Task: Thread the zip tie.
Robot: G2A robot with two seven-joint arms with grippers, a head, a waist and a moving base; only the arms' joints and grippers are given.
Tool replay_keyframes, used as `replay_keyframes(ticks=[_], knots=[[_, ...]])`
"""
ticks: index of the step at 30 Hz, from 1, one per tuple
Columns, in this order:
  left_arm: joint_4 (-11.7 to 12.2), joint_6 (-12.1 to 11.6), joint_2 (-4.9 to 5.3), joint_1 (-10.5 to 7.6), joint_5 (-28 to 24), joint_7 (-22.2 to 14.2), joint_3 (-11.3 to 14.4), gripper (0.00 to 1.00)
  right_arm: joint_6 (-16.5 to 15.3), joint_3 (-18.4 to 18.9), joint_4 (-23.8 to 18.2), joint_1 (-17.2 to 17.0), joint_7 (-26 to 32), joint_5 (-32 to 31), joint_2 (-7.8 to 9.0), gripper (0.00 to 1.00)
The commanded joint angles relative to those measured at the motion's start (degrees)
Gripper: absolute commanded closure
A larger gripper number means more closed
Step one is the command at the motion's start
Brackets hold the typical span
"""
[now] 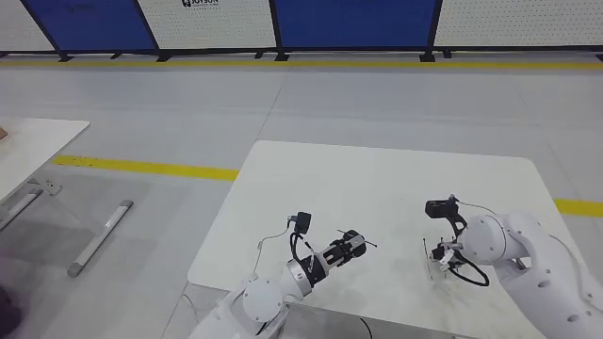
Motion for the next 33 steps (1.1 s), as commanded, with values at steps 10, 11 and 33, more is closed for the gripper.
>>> replay_keyframes(ticks=[10,11,33], knots=[[0.0,0.0,0.0,0.0,0.0,0.0,0.0,1.0,-0.3,-0.5,3.0,1.5,0.2,0.2,-0.9,0.77],[0.0,0.0,0.0,0.0,0.0,0.0,0.0,1.0,0.0,-0.8,3.4,1.8,0.2,0.1,-1.06,0.76],[0.0,0.0,0.0,0.0,0.0,0.0,0.0,1.0,1.2,-1.2,2.1,1.5,0.2,0.5,-0.9,1.0]])
